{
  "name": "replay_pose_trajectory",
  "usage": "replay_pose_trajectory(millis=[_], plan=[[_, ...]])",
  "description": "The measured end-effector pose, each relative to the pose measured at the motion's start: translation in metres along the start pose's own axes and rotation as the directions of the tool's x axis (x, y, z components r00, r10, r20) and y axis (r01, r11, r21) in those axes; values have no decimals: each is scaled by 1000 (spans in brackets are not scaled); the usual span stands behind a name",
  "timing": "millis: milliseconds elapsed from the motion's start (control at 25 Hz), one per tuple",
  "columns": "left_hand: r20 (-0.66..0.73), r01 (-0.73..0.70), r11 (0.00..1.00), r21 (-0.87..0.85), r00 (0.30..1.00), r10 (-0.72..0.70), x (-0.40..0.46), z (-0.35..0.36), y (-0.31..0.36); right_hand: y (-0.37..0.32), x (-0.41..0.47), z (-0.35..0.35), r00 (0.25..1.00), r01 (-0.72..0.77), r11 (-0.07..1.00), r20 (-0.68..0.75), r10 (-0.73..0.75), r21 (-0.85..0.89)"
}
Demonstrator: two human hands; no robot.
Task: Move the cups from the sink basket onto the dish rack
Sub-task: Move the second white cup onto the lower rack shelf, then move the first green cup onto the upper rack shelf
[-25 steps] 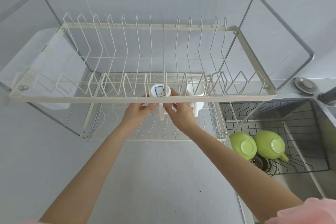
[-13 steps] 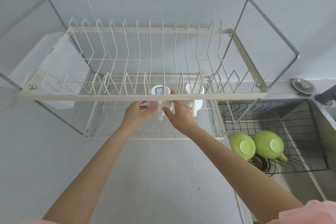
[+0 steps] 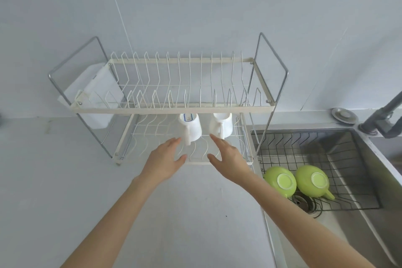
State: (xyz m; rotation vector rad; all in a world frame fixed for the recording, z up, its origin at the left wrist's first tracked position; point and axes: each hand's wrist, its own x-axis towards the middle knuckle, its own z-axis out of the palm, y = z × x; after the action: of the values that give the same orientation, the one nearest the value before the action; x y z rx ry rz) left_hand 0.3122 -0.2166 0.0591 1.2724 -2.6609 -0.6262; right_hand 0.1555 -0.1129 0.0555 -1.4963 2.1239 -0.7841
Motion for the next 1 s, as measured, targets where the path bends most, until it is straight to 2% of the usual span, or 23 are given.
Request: replay_pose_trajectory(millis=[240, 720, 1000], plan=[[19, -69, 978, 196, 998, 67, -34, 13, 47, 31, -51, -24, 999, 46, 993, 3, -46, -110], [140, -202, 966, 164, 974, 180, -44, 73, 173, 127, -116, -92, 995, -97, 982, -6, 97, -162], [198, -228, 965, 129, 959, 200, -28, 121, 239, 190, -131, -135, 984, -168, 971, 35, 177, -170]])
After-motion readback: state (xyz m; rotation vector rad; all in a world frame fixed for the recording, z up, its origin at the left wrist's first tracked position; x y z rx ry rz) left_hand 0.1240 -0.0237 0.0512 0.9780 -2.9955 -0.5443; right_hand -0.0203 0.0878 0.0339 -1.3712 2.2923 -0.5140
